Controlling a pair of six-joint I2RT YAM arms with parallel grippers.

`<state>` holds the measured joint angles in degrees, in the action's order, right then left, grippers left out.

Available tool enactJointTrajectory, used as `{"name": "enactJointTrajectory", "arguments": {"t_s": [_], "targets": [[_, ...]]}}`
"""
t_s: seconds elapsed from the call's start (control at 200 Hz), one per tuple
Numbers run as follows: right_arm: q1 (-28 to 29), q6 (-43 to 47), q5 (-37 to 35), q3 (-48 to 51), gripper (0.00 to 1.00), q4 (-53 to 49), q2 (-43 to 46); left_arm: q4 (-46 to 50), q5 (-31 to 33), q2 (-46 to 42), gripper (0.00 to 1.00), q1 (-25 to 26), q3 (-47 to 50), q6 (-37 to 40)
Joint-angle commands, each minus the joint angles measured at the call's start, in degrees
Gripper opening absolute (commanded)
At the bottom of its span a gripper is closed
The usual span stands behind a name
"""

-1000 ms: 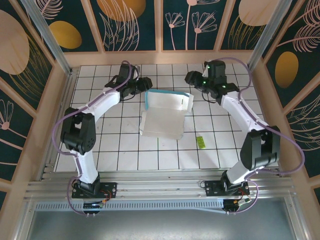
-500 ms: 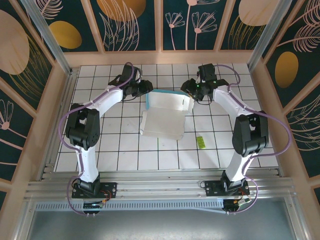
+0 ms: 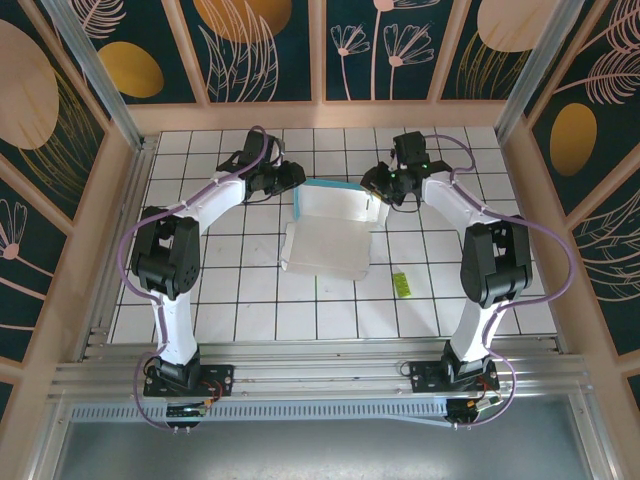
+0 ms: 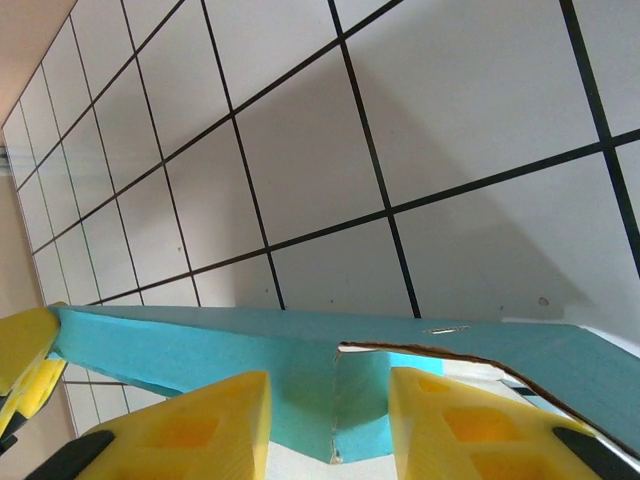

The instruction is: Fold the paper box

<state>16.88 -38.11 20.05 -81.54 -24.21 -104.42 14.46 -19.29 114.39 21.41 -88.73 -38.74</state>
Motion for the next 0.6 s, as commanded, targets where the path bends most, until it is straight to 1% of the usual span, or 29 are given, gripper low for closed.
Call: {"name": "enactJointTrajectory", "arguments": {"t_s": [0.0, 0.13, 0.185, 0.45, 0.591], "targets": [[0.34, -0.97, 0.78, 1.64, 0.36, 2.00, -0.18, 1.81, -1.63, -0.32, 0.33, -0.05, 2.42, -1.06], [0.52, -1.35, 0.69, 2.98, 0.34, 3.22, 0.02, 1.15, -2.00, -1.22, 0.32, -0.05, 4.44, -1.23], [0.69, -1.36, 0.86, 3.65, 0.31, 3.93, 0.17, 0.31, -2.77, -1.76, 0.32, -0.05, 5.71, -1.66], [1.81, -1.58, -1.05, 6.32, 0.29, 5.05, 1.59, -6.31, -8.40, -5.66, 0.29, -0.05, 13.59, -5.49], [2.95, -0.92, -3.20, 7.77, 0.27, 5.06, 2.31, -9.45, -8.76, -7.08, 0.28, -0.05, 17.33, -7.03]]}}
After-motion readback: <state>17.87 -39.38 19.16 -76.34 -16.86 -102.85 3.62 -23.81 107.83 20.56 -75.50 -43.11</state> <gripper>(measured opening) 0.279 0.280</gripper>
